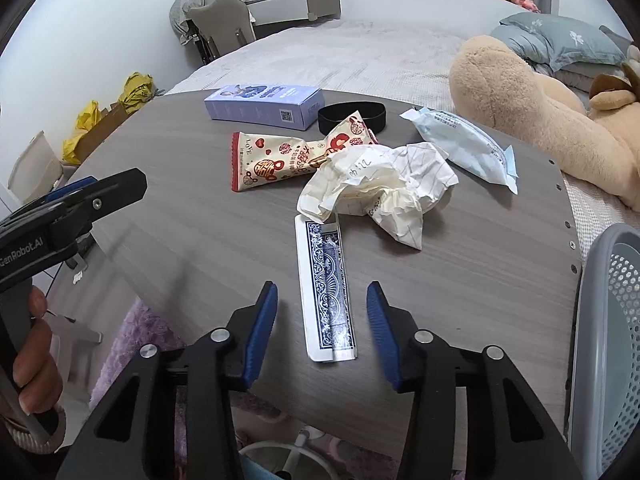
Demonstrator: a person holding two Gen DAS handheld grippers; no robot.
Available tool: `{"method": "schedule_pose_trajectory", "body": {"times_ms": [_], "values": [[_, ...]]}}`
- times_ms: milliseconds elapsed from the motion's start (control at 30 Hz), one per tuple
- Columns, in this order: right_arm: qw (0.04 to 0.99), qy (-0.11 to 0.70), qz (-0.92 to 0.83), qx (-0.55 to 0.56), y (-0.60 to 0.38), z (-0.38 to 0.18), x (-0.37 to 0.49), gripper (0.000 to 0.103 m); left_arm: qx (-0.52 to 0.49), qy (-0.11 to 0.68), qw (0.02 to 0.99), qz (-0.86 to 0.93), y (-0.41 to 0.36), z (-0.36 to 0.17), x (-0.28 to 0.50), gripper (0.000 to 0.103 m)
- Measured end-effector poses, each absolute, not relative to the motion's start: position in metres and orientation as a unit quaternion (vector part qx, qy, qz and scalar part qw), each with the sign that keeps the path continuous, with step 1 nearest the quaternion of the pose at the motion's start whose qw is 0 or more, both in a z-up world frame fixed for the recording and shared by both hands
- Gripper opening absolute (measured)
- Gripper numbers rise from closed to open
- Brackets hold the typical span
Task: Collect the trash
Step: 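Close the right tool on the blue-and-white card pack and lift it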
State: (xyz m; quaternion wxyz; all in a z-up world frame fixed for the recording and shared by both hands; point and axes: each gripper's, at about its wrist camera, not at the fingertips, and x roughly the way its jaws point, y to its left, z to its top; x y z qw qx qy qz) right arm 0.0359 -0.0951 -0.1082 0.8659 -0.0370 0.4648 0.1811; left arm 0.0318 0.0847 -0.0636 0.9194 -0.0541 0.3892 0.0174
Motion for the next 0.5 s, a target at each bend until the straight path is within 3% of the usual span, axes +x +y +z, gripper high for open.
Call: {"method": "schedule_pose_trajectory", "body": {"times_ms": [133, 500], "values": [[0.866, 0.466, 0.174, -0.047, -0.092, -0.110, 0.037, 0.025, -0.054, 0.389, 0.919, 0.017, 0.085, -0.064, 0.032, 0.090], [0.871, 0.455, 0.183, -0.026, -0.103, -0.099, 0.024, 0.020, -0.041, 0.390, 0.920, 0.011, 0.076, -0.062, 0.026, 0.090]]}}
